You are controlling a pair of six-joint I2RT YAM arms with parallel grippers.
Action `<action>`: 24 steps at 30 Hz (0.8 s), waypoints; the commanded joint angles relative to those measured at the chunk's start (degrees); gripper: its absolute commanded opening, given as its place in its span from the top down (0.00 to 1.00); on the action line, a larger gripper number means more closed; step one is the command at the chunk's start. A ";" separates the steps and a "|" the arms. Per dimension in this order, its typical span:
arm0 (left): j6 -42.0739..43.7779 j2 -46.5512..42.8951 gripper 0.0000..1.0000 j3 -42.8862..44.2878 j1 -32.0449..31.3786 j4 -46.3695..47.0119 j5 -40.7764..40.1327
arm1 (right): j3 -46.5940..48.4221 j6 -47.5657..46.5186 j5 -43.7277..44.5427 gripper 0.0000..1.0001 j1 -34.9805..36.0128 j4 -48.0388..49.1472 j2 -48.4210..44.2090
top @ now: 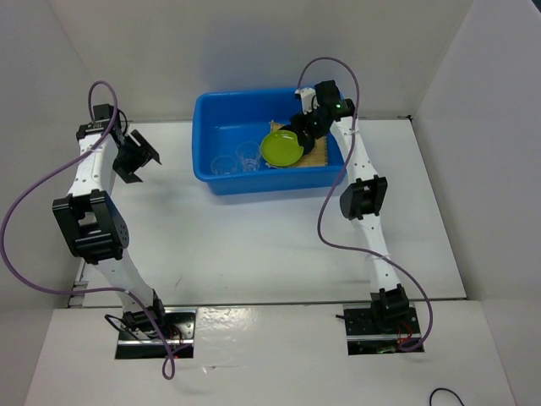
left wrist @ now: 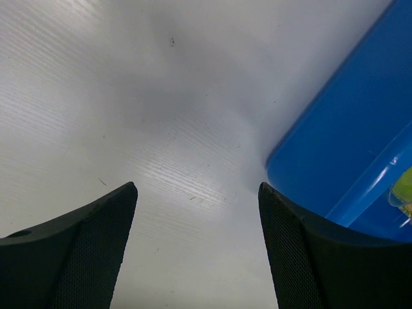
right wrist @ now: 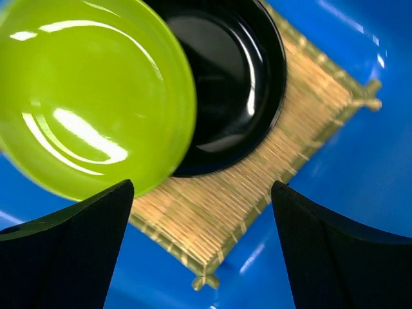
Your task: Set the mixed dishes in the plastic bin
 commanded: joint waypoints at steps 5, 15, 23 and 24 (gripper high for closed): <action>-2.01 -2.72 0.17 1.71 0.38 -2.61 -1.43 | 4.91 -0.58 -7.83 0.08 0.17 -1.35 2.04; -2.71 -2.72 0.17 6.37 0.38 -7.97 -5.73 | 4.91 -0.58 -12.23 0.12 0.17 -0.74 5.47; -1.65 -2.20 0.17 7.78 0.38 -10.88 -7.76 | 4.91 0.03 -12.76 0.51 0.17 1.46 7.05; -1.65 -2.20 0.17 7.78 0.38 -10.88 -7.76 | 4.91 0.03 -12.76 0.58 0.17 2.07 7.05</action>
